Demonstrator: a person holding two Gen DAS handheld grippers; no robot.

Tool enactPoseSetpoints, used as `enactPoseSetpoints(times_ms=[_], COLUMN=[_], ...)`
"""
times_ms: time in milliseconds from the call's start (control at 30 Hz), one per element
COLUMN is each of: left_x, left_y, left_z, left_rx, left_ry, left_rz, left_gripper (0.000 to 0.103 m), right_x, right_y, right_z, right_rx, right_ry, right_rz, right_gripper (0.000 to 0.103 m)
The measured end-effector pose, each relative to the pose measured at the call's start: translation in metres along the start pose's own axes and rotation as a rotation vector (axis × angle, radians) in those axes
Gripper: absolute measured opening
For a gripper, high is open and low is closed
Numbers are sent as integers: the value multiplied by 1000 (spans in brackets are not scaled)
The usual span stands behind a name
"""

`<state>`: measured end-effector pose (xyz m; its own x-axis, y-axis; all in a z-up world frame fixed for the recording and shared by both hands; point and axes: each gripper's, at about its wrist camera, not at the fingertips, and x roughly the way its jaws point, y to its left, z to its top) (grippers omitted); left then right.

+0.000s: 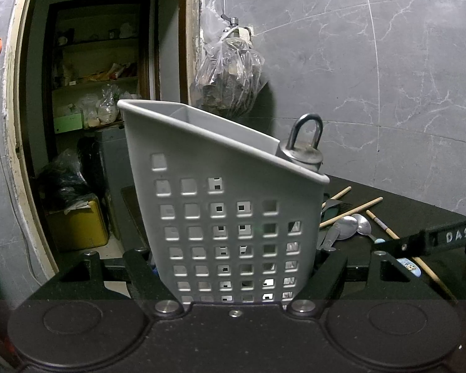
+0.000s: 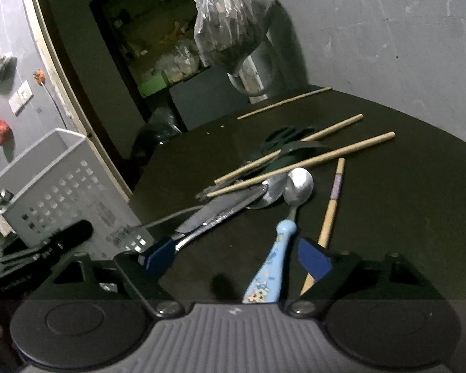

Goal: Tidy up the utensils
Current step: 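Grasp the blue-handled spoon with the right gripper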

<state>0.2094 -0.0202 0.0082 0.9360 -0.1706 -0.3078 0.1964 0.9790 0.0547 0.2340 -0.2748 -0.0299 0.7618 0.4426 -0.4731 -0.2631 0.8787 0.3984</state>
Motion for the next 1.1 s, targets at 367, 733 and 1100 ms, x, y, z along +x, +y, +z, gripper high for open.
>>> enactPoseSetpoints(times_ms=[367,733,1100], left_x=[0,2,2], left_y=[0,-1,-2], left_z=[-1,-1,-1], left_rx=[0,-1,6], left_ry=[-1,0,-3], left_rz=[0,0,1], left_gripper=[77,77,77], right_x=[3,4,-5], right_y=[28,48,5], right_z=[-12,6,27], right_rx=[-90,-234,-135], right_ry=[56,55,-58], right_rz=[84,146,-42], right_gripper=[88,88,88])
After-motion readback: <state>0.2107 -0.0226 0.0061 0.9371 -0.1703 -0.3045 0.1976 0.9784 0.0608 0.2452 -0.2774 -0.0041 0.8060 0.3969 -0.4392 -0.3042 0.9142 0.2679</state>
